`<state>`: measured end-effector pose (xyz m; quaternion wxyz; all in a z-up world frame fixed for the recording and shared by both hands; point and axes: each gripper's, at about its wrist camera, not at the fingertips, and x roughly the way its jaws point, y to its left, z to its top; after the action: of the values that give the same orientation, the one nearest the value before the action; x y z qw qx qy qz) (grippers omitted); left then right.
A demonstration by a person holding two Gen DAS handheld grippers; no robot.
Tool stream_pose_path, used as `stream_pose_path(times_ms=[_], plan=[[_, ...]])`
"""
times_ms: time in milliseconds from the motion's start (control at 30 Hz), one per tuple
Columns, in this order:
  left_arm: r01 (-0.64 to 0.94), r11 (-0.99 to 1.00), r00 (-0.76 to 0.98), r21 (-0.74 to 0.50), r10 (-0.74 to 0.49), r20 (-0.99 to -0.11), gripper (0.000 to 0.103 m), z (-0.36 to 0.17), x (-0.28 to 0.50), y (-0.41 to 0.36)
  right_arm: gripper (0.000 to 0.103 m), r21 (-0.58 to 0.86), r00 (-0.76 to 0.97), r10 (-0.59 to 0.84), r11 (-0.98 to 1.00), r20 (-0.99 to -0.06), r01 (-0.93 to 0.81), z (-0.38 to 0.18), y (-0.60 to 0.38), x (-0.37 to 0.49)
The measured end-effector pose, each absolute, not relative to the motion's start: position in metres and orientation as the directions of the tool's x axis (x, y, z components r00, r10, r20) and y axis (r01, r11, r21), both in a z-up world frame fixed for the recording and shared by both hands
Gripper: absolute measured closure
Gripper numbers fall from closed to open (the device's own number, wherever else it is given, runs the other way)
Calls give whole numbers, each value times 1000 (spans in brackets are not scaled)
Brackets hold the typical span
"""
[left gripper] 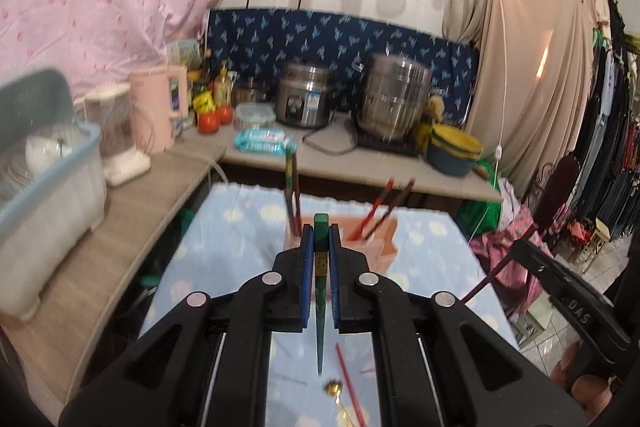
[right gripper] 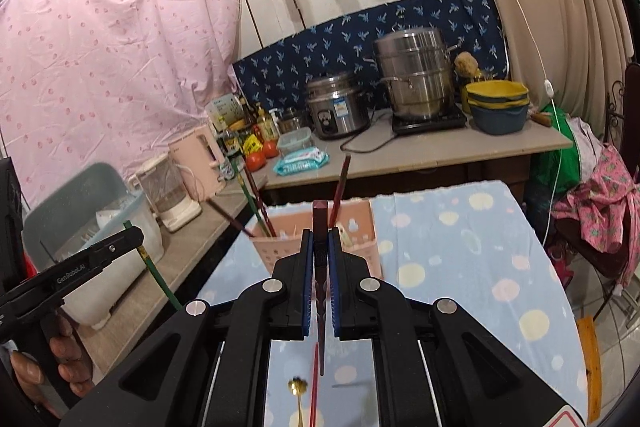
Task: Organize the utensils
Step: 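Lift and carry the green chopstick with the left tool while the right tool carries the dark-red one, then lower both chopsticks into the basket and open both tools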
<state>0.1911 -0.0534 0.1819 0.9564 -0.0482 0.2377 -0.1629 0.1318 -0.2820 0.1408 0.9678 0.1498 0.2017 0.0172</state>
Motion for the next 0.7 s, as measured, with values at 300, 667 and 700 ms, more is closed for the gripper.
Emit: stream_pose_path(times_ms=[300,667,700], plan=[[284,944,883,-166,-325,-339,96,227,229,-66,96,335,954,107,942,-280,-8,187,-289,180],[275,947,912,-164,-311,-266,96,248,280,-79,96,368,967,91,930,-237,3,206,-299,250],[270,948,913,-166,-307,-269,96,245,284,-79,96,370,966,90,929,-241,6,204,-299,255]])
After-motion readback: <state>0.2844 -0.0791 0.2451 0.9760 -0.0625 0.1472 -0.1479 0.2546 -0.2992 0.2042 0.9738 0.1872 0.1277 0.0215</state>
